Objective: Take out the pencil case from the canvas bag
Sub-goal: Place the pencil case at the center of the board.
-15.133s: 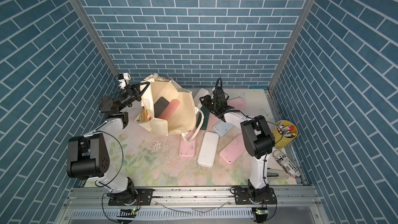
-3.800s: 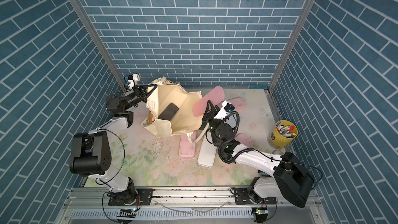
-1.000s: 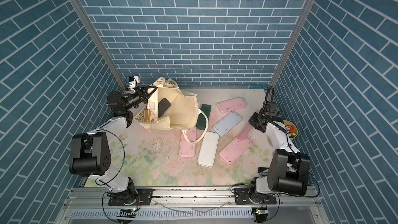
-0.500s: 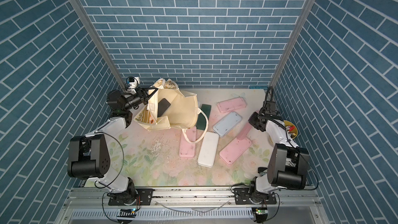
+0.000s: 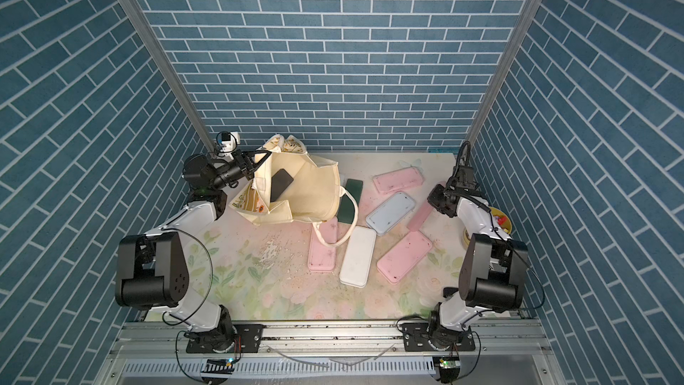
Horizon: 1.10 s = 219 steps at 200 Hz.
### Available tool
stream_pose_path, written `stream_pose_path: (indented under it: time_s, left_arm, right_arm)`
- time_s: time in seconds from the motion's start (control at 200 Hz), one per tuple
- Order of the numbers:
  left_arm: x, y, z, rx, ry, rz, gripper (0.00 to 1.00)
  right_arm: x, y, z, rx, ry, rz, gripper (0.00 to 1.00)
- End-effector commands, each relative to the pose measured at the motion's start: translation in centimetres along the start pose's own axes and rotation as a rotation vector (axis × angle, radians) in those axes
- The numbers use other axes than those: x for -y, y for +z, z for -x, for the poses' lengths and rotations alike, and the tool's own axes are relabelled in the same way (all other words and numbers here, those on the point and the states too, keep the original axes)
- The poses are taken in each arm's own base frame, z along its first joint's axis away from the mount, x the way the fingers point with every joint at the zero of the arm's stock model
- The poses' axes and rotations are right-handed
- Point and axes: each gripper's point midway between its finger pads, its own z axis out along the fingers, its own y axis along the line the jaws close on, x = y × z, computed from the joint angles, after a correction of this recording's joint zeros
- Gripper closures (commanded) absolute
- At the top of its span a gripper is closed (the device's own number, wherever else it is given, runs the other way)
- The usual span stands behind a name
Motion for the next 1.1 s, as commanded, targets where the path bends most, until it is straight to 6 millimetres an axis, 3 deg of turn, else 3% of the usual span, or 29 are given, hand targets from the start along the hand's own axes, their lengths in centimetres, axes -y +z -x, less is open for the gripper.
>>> stream_pose_path:
  time_s: [0.0, 0.195, 0.435, 1.09]
  left_arm:
    - [2.1, -0.2, 0.3, 0.003, 0.064, -0.031, 1.00]
    - [2.0, -0.1, 0.4, 0.004, 0.063, -0.030, 1.00]
    - [2.0, -0.1, 0.4, 0.003, 0.062, -0.030, 1.00]
    - [1.9, -0.1, 0.3, 0.002, 0.061, -0.029, 1.00]
  right_arm:
    - [-0.6, 0.7, 1.8, 0.028, 0.002, 0.033, 1.00]
    - [-0.6, 2.7, 1.3, -0.024, 0.026, 0.066, 1.00]
    - [-0.2, 3.8, 0.7, -0.057, 0.031, 0.064, 0.92]
    - [-0.7, 7.1, -1.2, -0.124, 0.127, 0.187, 0.88]
